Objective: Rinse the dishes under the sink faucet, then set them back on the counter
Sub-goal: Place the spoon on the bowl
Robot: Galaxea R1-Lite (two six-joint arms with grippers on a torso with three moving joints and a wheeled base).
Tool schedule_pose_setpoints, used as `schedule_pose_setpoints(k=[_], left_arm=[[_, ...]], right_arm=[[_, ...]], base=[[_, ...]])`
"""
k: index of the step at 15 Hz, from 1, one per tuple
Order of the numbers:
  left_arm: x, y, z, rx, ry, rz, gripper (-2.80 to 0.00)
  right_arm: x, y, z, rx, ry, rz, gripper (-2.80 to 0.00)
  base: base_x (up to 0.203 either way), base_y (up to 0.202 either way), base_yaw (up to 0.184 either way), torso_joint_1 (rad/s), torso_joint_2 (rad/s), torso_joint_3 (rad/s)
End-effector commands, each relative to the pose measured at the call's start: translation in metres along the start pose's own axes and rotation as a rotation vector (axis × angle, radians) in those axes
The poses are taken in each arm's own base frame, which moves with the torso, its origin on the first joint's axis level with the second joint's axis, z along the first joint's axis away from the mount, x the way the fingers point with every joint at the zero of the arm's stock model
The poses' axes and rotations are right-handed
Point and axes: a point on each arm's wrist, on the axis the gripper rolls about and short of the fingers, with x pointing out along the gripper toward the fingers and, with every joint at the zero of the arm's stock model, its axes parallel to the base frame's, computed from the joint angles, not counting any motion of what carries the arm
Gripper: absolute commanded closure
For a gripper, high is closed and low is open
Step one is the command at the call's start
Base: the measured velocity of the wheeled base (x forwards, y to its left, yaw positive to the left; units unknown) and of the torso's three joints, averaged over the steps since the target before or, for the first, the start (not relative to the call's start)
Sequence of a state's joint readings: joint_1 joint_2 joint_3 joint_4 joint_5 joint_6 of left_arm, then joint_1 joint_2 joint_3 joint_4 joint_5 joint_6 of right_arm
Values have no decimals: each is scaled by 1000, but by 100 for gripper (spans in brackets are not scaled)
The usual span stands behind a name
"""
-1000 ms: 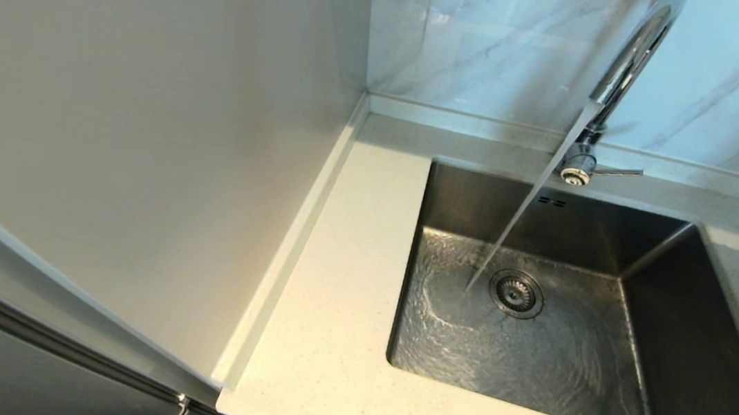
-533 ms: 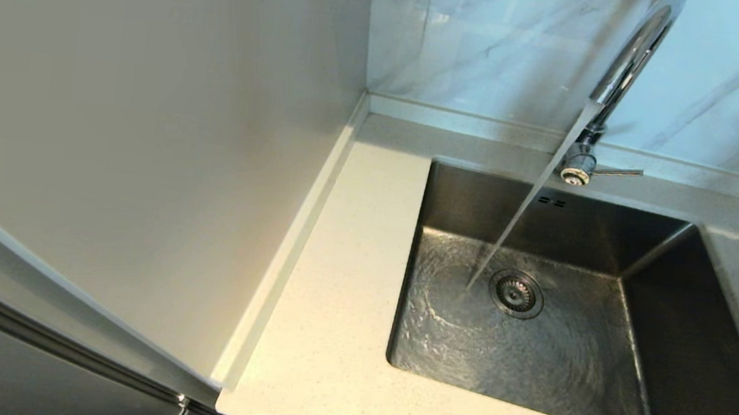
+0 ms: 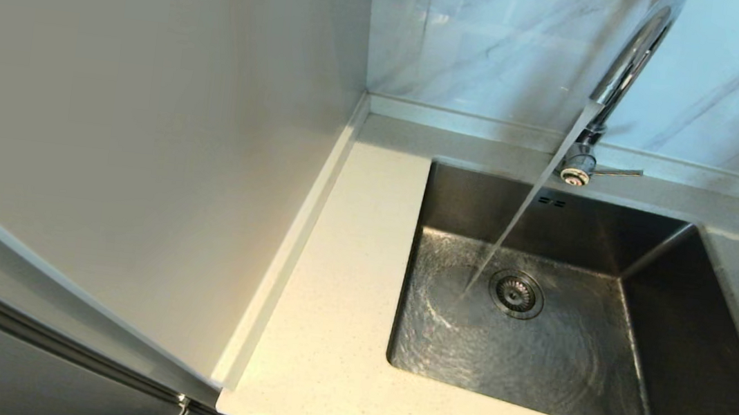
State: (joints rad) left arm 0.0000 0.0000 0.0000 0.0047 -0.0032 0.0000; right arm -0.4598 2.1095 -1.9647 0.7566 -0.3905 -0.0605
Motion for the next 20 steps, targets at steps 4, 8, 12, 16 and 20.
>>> schedule_pose_setpoints(k=[4, 8, 12, 16, 20], left_arm=[[0, 0, 0, 0, 0, -1, 0], [0, 0, 0, 0, 0, -1, 0], [0, 0, 0, 0, 0, 0, 0], [0, 0, 0, 0, 0, 0, 0], [0, 0, 0, 0, 0, -1, 0]], right_arm=[[-5, -1, -2, 0, 3, 3, -280], [-12, -5, -3, 5, -8, 9, -280], [-24, -10, 0, 23, -40, 6, -280], [-34, -18, 2, 41, -69, 38, -280], [-70, -31, 5, 73, -192, 243, -280]], base=[[0, 0, 0, 0, 0, 0], [0, 0, 0, 0, 0, 0], [0, 0, 0, 0, 0, 0], [0, 0, 0, 0, 0, 0], [0, 0, 0, 0, 0, 0]])
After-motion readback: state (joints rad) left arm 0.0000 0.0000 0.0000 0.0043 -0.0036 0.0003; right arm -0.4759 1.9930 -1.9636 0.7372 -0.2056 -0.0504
